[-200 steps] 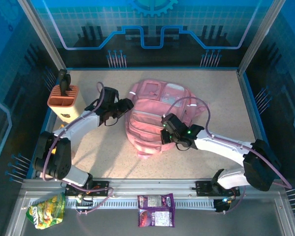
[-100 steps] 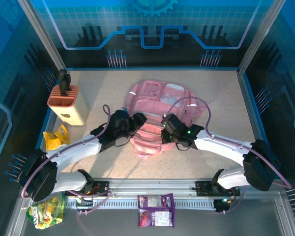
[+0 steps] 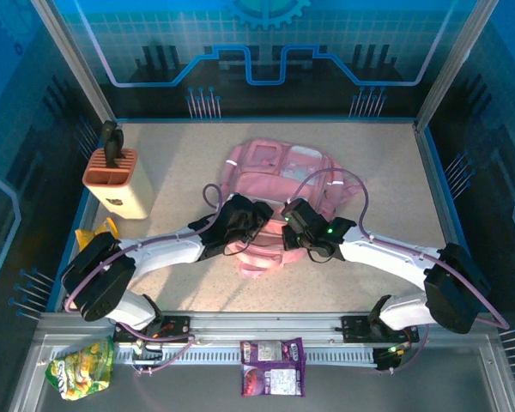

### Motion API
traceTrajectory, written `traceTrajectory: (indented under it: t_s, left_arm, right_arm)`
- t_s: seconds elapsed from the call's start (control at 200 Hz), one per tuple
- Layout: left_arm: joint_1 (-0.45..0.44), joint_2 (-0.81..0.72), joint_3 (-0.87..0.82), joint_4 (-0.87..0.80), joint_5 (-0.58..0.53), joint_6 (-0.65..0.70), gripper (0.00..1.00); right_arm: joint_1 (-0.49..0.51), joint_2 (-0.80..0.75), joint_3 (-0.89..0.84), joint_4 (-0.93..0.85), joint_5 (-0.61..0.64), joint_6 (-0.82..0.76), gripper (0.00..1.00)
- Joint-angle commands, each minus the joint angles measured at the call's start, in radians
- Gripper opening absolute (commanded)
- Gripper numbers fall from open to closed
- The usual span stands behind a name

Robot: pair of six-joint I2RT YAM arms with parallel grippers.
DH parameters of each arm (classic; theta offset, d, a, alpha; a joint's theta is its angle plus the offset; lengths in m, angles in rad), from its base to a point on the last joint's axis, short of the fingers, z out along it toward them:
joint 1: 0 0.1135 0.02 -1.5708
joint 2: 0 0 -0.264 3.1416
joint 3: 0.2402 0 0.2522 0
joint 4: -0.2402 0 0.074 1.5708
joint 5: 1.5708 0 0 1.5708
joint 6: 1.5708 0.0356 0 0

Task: Pack books, pencil case, and school supplies into a backpack

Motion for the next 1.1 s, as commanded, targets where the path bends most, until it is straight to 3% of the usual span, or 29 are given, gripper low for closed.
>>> traceTrajectory:
  t_s: [0.0,0.065,0.265,0.525,0.775,0.961,1.011,1.096]
  left_arm:
    - [0.024,-0.007,0.035,-0.03,-0.075,0.058,0.29]
    - [0.046,-0.02,0.035,-0.066,-0.07,0.076,0.18]
    - [0.139,-0.067,0.025,-0.141,-0.014,0.183,0.0]
    - [0.302,-0.07,0.027,-0.16,0.181,0.325,0.0]
    - [0.314,-0.058,0.095,-0.252,0.241,0.437,0.0]
    - [0.312,-0.102,0.072,-0.252,0.288,0.461,0.29]
    - [0.313,-0.14,0.056,-0.263,0.283,0.48,0.41]
    - [0.313,-0.231,0.029,-0.339,0.206,0.528,0.6]
  right_arm:
    - [-0.01,-0.026,0.018,-0.056,0.068,-0.024,0.0]
    - [-0.036,-0.043,0.012,-0.061,0.06,-0.033,0.0]
    - [-0.117,-0.063,0.002,-0.067,0.031,-0.089,0.0]
    - [-0.237,-0.029,0.043,-0.02,0.026,-0.161,0.0]
    - [-0.243,-0.034,0.091,-0.016,-0.042,-0.198,0.02]
    - [-0.245,-0.137,0.059,-0.017,-0.102,-0.219,0.36]
    - [-0.255,-0.176,0.055,-0.021,-0.11,-0.22,0.45]
    - [-0.294,-0.249,-0.013,-0.02,-0.109,-0.208,0.71]
